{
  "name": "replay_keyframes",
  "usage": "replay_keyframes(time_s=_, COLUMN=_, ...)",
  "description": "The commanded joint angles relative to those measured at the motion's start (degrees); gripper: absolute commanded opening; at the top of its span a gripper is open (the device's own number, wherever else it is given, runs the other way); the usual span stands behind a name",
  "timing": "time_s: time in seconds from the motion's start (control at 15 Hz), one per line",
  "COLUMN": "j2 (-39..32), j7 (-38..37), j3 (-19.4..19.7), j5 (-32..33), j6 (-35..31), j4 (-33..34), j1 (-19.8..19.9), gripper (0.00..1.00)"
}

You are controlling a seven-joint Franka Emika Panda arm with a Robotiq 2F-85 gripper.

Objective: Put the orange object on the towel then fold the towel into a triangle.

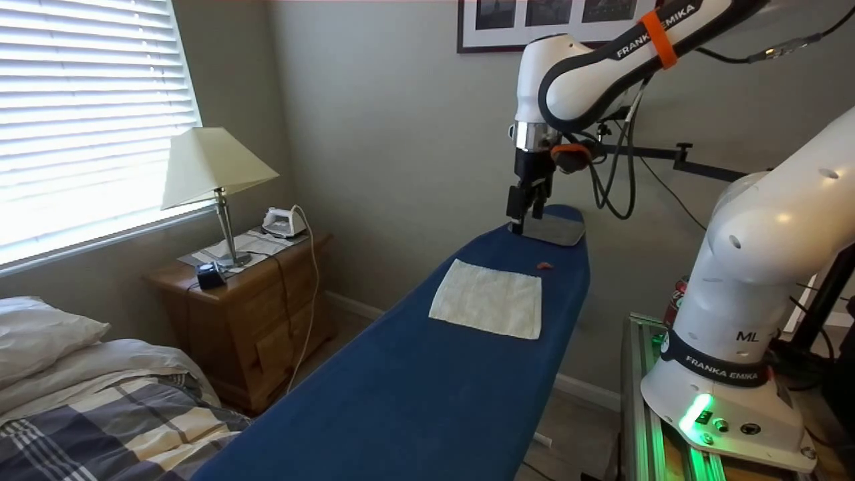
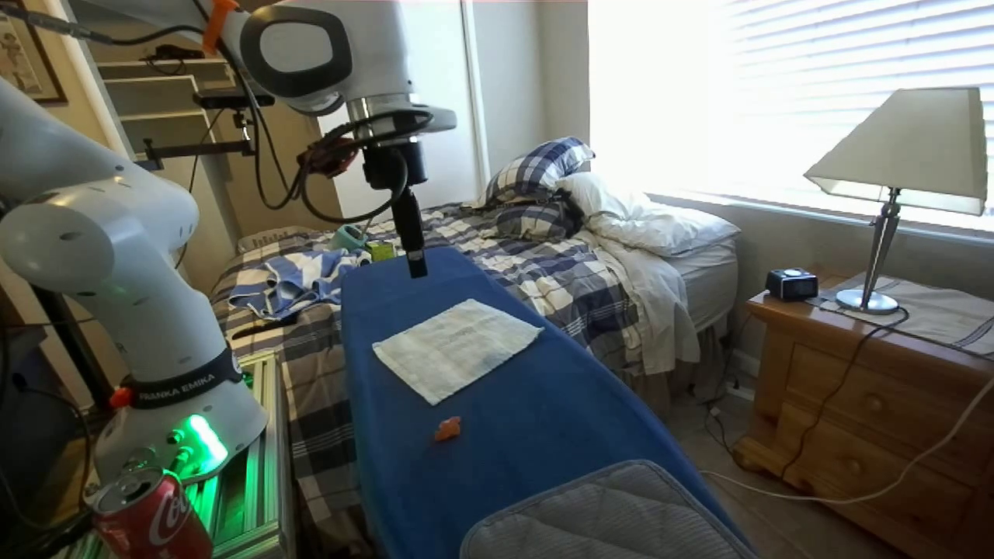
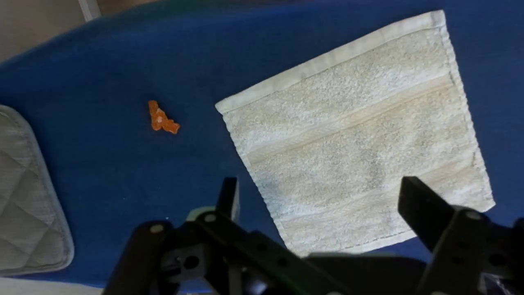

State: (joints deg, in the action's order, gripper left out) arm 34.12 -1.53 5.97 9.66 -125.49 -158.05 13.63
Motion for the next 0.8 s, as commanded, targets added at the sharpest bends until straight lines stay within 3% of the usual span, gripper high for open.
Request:
replay_keyframes(time_s=0.0, j2=-5.11, j7=-1.78, j3=2.8, j5=1.69, j6=-2.4, j4=0.04, j1=3.79, gripper=1.0)
replay_keyframes(time_s=0.4, j2=-13.8, j7=-3.67, j3=7.34, j5=4.51, j6=-11.51, j4=0.09, j1=10.65, gripper=1.0)
replay_keyframes(time_s=0.73, j2=-20.93, j7=-4.86, j3=9.32, j5=3.89, j6=-18.4, j4=1.06, j1=12.14, gripper=1.0)
